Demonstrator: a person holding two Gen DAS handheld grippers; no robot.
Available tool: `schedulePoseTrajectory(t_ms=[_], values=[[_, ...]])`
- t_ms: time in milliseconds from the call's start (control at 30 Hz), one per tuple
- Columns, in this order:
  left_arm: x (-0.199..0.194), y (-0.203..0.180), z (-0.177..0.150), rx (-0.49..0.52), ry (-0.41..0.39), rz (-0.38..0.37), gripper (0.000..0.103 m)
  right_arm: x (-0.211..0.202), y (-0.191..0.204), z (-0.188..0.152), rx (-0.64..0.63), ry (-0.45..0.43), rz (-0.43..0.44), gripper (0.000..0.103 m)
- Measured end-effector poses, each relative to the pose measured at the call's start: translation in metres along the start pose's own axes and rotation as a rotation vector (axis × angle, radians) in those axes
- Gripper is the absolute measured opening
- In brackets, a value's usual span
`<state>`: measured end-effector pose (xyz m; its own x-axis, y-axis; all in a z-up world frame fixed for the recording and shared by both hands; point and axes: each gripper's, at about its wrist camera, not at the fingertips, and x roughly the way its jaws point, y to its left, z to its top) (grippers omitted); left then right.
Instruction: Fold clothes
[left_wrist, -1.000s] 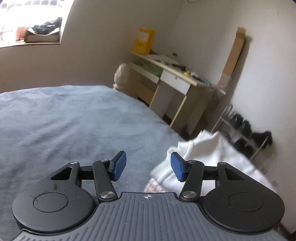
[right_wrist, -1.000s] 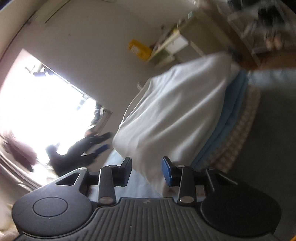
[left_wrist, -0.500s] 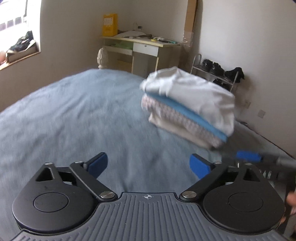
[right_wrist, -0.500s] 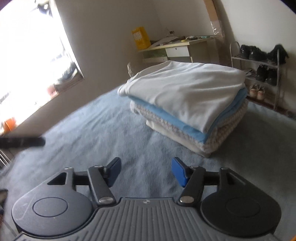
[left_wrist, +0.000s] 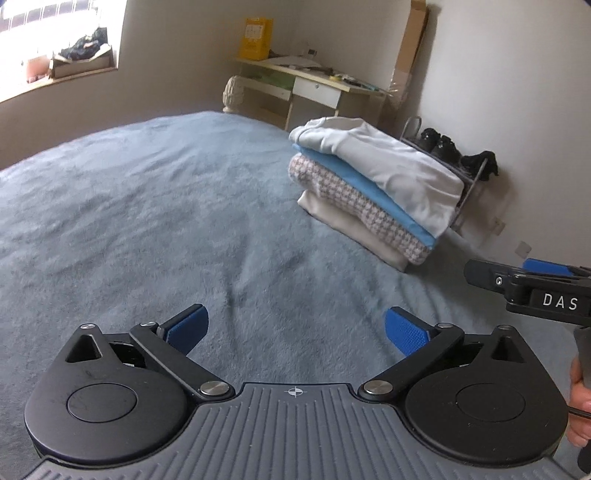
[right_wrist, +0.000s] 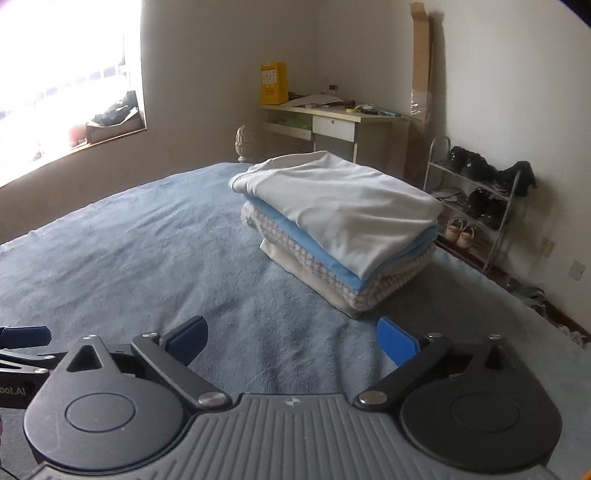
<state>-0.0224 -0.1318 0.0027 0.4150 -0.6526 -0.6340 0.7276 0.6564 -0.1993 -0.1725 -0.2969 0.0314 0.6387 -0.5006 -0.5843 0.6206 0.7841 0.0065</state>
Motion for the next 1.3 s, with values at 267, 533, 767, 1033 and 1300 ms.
schedulePoseTrajectory(t_ms=[267, 533, 767, 1033, 1300], values=[[-0.010, -0.016, 0.002, -0.009, -0.022, 0.111, 0.103, 0.002, 0.001, 0.003, -0.032, -0.015, -0.047, 0.103], [0.001, -0.033, 0.000, 0.015, 0.043, 0.176, 0.103, 0.007, -0.005, 0.002, -0.027, -0.008, -0.102, 0.103], [0.000, -0.041, -0.001, 0.021, 0.064, 0.187, 0.103, 0.008, -0.011, -0.001, -0.028, 0.015, -0.120, 0.103], [-0.005, -0.052, -0.005, 0.058, 0.071, 0.180, 0.103, -0.003, -0.012, -0.002, -0.033, -0.013, -0.120, 0.103], [-0.009, -0.059, -0.005, 0.077, 0.067, 0.180, 0.103, -0.009, -0.012, -0.001, -0.038, -0.024, -0.120, 0.103]])
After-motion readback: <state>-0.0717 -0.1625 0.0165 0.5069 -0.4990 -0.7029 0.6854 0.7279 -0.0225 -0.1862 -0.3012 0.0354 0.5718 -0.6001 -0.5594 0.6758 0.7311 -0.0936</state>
